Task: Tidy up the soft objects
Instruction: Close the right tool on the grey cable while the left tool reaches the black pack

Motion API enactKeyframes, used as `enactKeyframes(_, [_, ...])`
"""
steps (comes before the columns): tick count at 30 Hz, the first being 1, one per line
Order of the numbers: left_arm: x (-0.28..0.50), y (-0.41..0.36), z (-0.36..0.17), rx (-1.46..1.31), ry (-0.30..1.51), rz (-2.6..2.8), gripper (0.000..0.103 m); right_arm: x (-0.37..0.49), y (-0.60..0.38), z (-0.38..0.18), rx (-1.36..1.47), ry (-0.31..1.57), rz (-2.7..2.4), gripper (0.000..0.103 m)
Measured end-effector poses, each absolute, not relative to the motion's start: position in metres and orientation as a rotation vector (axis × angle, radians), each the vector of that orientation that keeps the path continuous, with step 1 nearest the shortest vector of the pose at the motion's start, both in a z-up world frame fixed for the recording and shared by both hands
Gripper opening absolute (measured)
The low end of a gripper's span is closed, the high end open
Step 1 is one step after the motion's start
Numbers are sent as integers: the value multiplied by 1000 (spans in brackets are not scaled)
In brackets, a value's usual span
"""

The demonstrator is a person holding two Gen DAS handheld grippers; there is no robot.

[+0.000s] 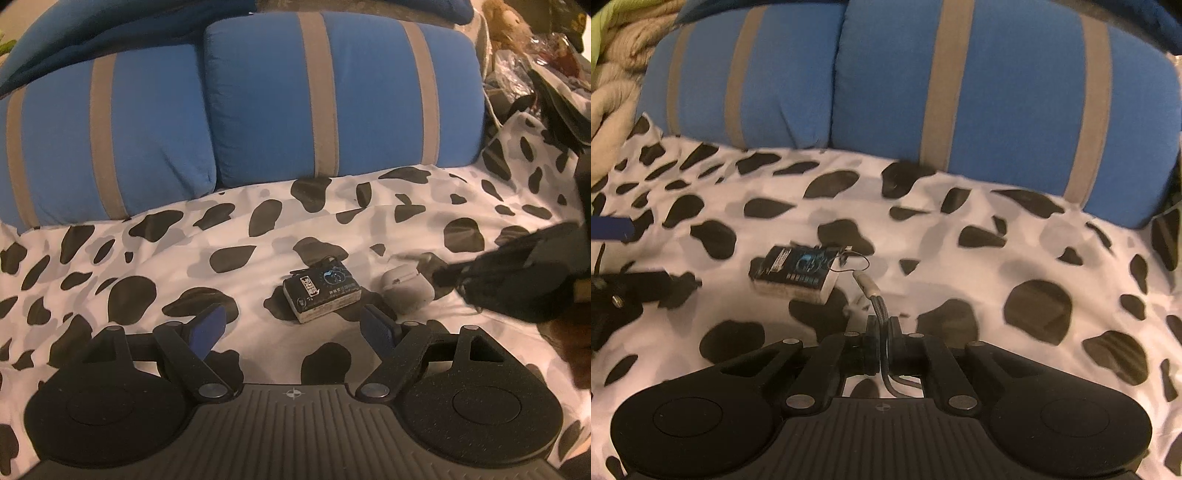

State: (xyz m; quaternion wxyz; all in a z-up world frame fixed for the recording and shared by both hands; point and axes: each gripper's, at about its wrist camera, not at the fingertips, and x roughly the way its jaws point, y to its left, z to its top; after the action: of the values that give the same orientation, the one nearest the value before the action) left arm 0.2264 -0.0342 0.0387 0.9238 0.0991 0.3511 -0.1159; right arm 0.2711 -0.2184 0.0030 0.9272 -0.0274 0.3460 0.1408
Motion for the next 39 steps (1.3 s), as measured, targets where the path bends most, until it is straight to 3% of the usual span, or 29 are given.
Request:
enactKeyframes(17, [262, -60, 13, 285, 660, -366, 80, 245, -270, 38, 26, 722, 271, 6])
enactKeyframes(39, [341, -56, -39, 203, 789, -556, 80, 234, -291, 56, 93, 708, 289, 6])
